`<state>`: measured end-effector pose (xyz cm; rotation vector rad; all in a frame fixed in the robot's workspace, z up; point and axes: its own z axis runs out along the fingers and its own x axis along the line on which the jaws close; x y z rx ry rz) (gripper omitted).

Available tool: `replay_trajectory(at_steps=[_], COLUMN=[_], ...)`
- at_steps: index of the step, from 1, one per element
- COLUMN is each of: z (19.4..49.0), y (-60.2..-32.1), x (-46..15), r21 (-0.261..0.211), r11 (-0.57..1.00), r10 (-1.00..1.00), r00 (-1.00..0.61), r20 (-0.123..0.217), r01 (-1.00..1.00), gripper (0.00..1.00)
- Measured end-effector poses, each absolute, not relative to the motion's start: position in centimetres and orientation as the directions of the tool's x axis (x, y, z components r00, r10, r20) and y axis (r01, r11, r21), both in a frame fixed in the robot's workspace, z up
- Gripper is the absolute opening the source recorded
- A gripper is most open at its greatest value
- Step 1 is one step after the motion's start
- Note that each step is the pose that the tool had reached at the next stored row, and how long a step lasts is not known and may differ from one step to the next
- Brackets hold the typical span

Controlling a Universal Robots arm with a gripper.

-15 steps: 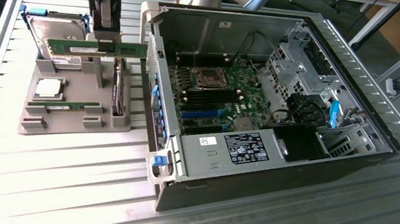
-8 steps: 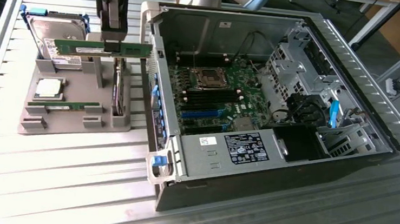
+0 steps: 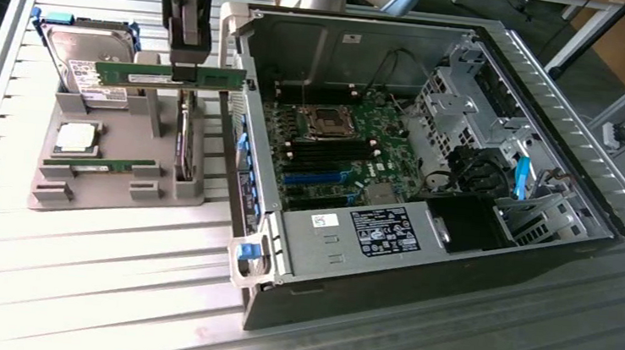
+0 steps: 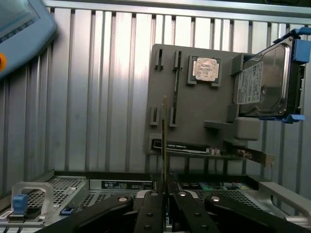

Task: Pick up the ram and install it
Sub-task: 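Pick up the ram and move it above insertion slot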

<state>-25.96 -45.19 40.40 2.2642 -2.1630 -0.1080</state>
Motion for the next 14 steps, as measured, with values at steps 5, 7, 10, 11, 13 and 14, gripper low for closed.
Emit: replay_trajectory(at_steps=[5, 7, 10, 11, 13, 14], z=[40.4, 40.4, 40.4, 40.4, 40.4, 40.4], y=[-45.2, -45.2, -45.2, -45.2, -45.2, -45.2], x=[-25.2, -25.0, -24.6, -24.5, -24.3, -24.2], r21=[0.054, 0.054, 0.054, 0.054, 0.054, 0.054], r11=[-0.047, -0.047, -0.047, -0.047, -0.047, -0.047], r10=[-0.998, -0.998, -0.998, -0.998, -0.998, -0.998], r00=[0.045, 0.045, 0.044, 0.044, 0.044, 0.044], r20=[-0.044, -0.044, -0.044, -0.044, -0.044, -0.044], r01=[-0.997, -0.997, -0.997, -0.997, -0.997, -0.997], gripper=[0.13, 0.13, 0.13, 0.13, 0.13, 0.13])
